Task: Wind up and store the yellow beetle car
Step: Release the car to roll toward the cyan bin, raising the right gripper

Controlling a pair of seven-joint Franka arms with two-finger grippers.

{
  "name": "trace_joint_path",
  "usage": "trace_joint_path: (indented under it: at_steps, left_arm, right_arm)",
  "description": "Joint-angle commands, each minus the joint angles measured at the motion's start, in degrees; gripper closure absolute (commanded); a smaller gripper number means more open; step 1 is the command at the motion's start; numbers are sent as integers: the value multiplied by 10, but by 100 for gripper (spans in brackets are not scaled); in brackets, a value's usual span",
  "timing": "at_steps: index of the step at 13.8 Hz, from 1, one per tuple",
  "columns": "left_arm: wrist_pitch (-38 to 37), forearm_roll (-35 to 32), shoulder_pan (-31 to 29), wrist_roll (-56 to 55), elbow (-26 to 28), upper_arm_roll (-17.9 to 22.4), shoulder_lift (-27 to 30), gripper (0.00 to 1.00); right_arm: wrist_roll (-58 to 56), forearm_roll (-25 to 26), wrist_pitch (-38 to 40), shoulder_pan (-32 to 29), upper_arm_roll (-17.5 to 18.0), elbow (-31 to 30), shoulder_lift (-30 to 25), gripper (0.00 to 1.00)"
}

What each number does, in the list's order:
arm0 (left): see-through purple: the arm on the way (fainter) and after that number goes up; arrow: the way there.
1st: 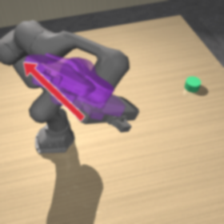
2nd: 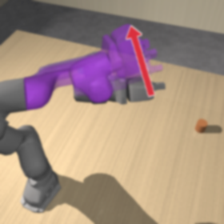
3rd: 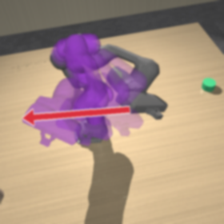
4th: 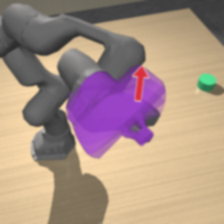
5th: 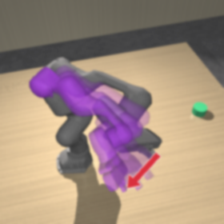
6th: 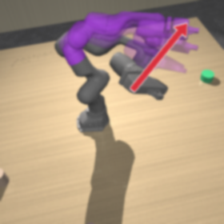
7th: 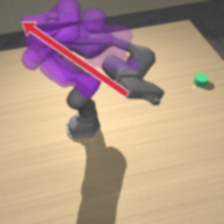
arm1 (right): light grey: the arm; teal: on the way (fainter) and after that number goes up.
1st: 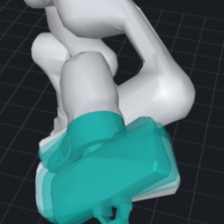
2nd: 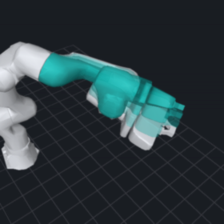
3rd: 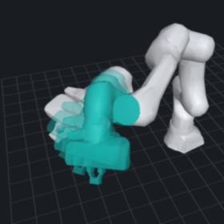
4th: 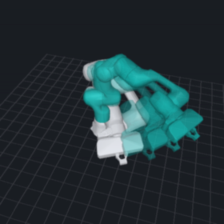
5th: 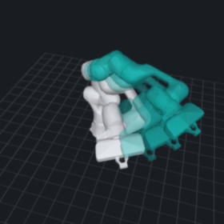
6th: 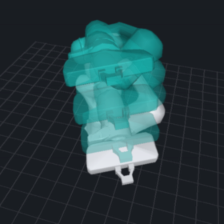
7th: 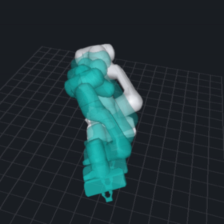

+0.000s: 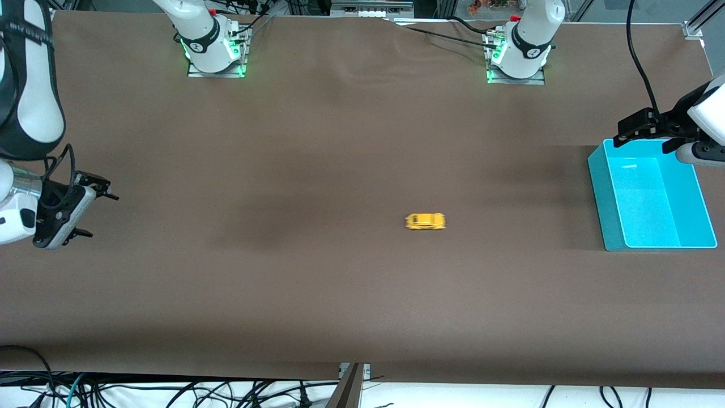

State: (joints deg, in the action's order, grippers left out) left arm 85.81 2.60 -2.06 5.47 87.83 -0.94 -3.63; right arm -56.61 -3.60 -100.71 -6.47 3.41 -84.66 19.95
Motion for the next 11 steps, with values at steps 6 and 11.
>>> trace_joint_path:
  at_steps: [6, 11]
  left_arm:
    - [3, 14, -2, -4, -10, 0, -3, 0]
    - [5, 7, 0, -5, -13, -1, -9, 0]
  right_arm:
    - [429, 3, 118, 23, 31, 29, -44, 0]
    - [536, 11, 120, 30, 49, 30, -47, 0]
